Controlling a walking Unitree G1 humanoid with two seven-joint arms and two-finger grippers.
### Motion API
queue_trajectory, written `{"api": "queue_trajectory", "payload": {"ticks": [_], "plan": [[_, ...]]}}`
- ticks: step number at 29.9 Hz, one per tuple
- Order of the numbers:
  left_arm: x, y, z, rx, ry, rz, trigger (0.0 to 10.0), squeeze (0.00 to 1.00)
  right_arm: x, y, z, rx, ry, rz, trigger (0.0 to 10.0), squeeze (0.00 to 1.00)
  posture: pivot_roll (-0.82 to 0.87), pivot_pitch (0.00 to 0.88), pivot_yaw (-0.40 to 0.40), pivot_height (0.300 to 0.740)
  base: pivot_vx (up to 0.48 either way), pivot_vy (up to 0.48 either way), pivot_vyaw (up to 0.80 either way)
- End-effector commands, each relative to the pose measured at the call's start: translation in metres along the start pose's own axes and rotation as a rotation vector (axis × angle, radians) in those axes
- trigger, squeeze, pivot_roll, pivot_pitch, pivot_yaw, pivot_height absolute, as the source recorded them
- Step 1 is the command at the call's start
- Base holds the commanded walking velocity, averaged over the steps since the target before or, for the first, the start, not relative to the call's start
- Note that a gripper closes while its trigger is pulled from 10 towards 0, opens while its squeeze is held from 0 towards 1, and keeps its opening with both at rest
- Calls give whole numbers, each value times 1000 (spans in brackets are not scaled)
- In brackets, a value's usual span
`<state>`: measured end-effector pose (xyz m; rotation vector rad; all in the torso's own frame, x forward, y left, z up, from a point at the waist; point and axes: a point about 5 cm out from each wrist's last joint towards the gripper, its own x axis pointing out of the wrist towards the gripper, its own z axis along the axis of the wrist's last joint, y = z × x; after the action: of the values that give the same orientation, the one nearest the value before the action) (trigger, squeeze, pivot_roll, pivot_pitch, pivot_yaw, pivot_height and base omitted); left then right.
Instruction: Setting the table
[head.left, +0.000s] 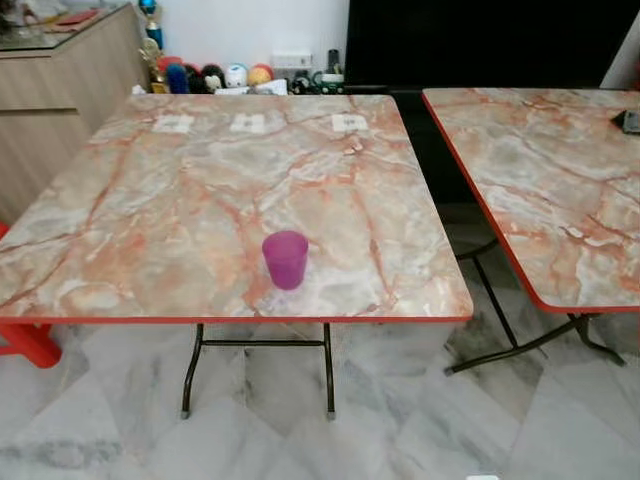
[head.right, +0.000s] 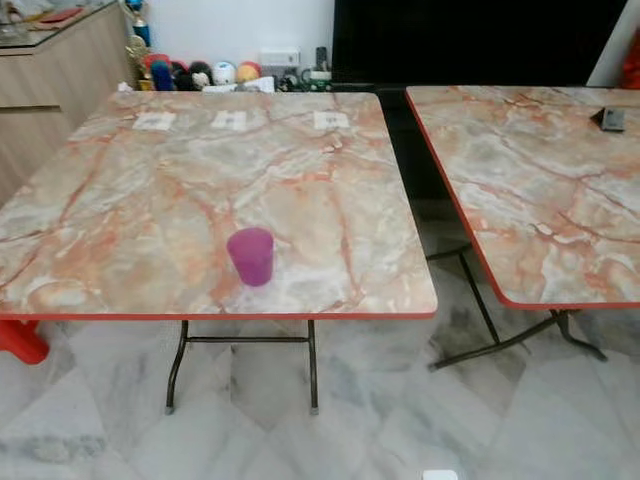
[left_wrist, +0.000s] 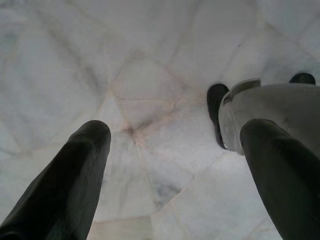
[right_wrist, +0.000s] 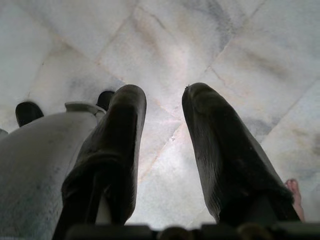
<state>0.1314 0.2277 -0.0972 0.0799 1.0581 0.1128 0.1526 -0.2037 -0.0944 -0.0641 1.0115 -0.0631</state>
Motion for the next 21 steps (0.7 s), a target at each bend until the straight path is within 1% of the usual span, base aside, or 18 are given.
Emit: {"api": "queue_trajectory", "payload": {"ticks": [1, 13, 17, 21], "plan": [[-2, 1, -8, 0, 21, 2, 10000, 0, -1, 1, -3, -3, 13, 0, 10000, 0, 11, 69, -4, 740, 0, 0, -788], [-2, 1, -8, 6, 21, 3, 10000, 0, -1, 2, -4, 0, 10, 5, 10000, 0, 10, 67, -3, 740, 0, 0, -773], [-2, 1, -8, 11, 18, 4, 10000, 0, -1, 3, -4, 1, 8, 7, 10000, 0, 10, 67, -3, 740, 0, 0, 0], [-2, 2, -5, 24, -7, 9, 10000, 0, -1, 3, -4, -1, 7, 8, 10000, 0, 15, 70, -1, 740, 0, 0, 0]]}}
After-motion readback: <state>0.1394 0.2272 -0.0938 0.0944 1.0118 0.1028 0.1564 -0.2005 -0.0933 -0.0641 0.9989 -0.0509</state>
